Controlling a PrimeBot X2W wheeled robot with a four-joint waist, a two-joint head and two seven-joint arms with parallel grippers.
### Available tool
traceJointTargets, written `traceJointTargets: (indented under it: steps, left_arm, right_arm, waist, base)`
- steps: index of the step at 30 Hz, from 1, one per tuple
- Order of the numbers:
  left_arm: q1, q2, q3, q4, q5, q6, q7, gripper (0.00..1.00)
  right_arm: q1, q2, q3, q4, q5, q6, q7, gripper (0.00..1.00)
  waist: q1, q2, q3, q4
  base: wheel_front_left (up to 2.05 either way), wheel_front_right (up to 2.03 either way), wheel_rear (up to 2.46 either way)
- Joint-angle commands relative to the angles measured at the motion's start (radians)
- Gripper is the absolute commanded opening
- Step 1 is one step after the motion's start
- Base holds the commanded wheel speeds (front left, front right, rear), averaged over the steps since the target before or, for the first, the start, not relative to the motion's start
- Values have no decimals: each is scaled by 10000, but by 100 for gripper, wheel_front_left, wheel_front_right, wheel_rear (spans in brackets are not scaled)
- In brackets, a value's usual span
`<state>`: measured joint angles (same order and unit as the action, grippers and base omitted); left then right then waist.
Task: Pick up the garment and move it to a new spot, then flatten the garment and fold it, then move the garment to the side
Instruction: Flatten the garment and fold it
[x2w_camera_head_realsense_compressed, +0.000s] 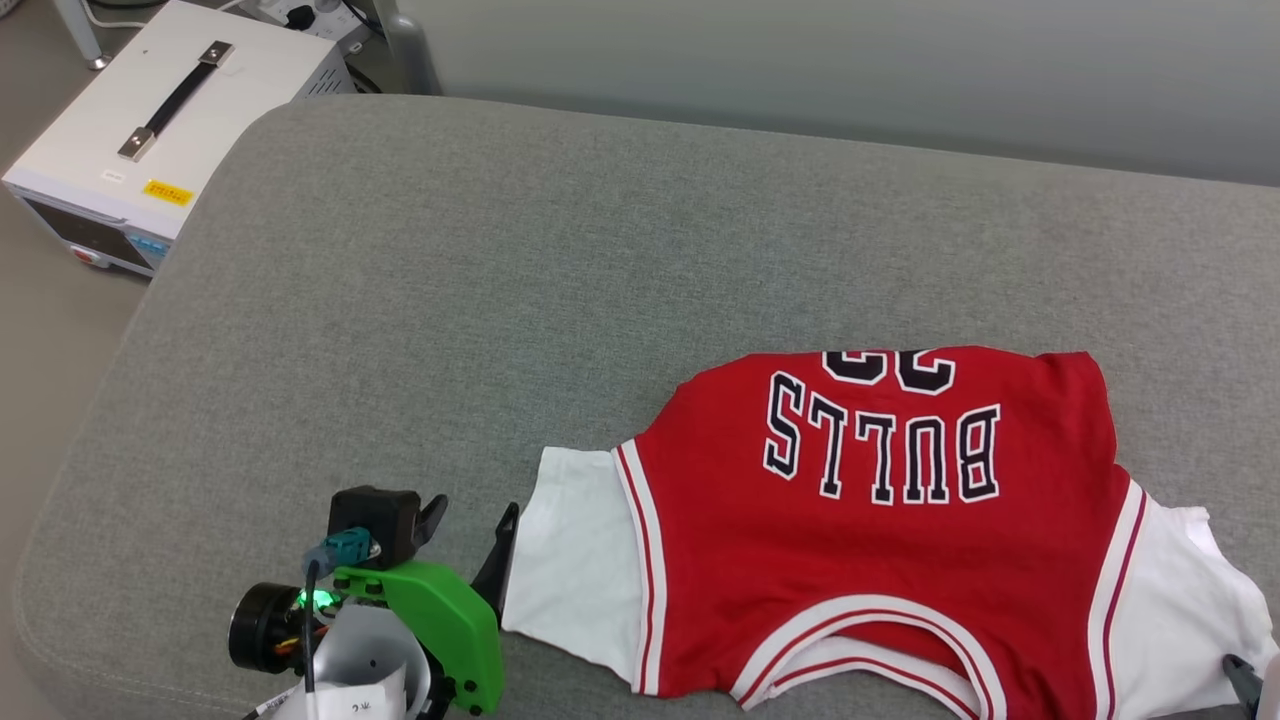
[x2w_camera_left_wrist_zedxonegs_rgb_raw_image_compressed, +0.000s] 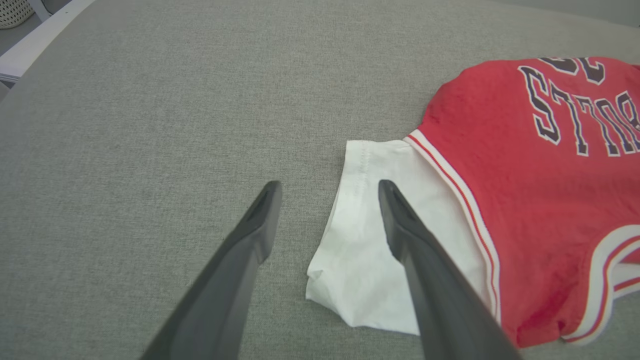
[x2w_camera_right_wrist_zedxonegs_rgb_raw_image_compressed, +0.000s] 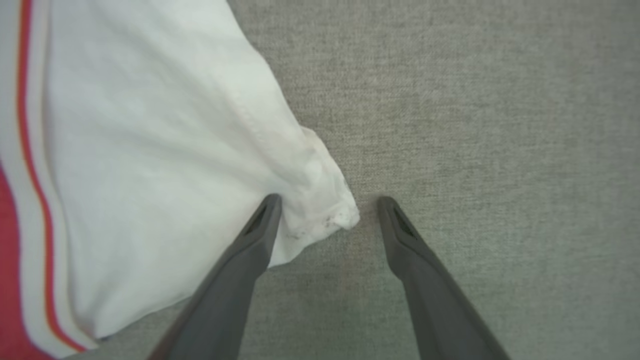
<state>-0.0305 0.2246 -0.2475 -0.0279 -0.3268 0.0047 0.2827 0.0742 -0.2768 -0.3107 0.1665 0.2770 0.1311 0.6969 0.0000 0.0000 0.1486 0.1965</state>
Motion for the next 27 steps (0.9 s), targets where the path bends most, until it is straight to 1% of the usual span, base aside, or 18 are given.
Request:
traceJointTargets:
  steps: [1, 2, 3, 5, 9, 13, 17, 19, 24, 27]
  left_arm:
    - [38, 71, 19, -32, -55, 55, 35, 100]
    - [37, 80, 22, -22, -60, 69, 59, 100]
    - [43, 91, 27, 6, -73, 92, 109, 100]
    - [73, 103, 42, 84, -145, 132, 228, 100]
    - [181, 163, 27, 200, -239, 176, 521, 100]
    - [337, 258, -25, 245, -367, 226, 1083, 100]
    - [482, 419, -173, 299, -440, 276, 1930, 100]
    - [486, 513, -227, 324, -356, 380, 2256, 100]
    - [230, 587, -321, 655, -134, 609, 2649, 100]
    - [-2, 620, -369, 1087, 76, 797, 2808, 100]
  right_arm:
    - [-112, 115, 232, 332, 103, -4, -32, 100]
    - [-123, 121, 296, 417, 154, -4, -48, 100]
    - [-129, 129, 375, 520, 209, -4, -47, 47]
    - [-131, 87, 532, 636, 283, -4, -99, 0]
    - [-130, -47, 383, 374, 260, -4, -384, 0]
    - [9, -75, 90, -357, 325, -4, -419, 0]
    - [256, 10, -116, -1416, 434, -4, -128, 0]
    - [381, 74, -135, -2020, 465, -4, 143, 0]
    - [551, 287, -39, -3240, 488, -4, 712, 0]
    - [552, 408, 53, -3701, 467, -4, 951, 0]
  waist:
    - [0, 0, 97, -11]
    - [0, 0, 112, -20]
    - [0, 0, 121, -36]
    - [0, 0, 76, -98]
    - [0, 0, -137, -220]
    - [0, 0, -351, -378]
    - [0, 0, -389, -590]
    - [0, 0, -323, -735]
    - [0, 0, -83, -1013]
    - [0, 0, 53, -1147]
  base:
    - [0, 0, 0]
    - [0, 0, 0]
    - [0, 0, 0]
    - [0, 0, 0]
    - [0, 0, 0]
    - [0, 0, 0]
    - [0, 0, 0]
    - [0, 0, 0]
    - [0, 0, 0]
    - [0, 0, 0]
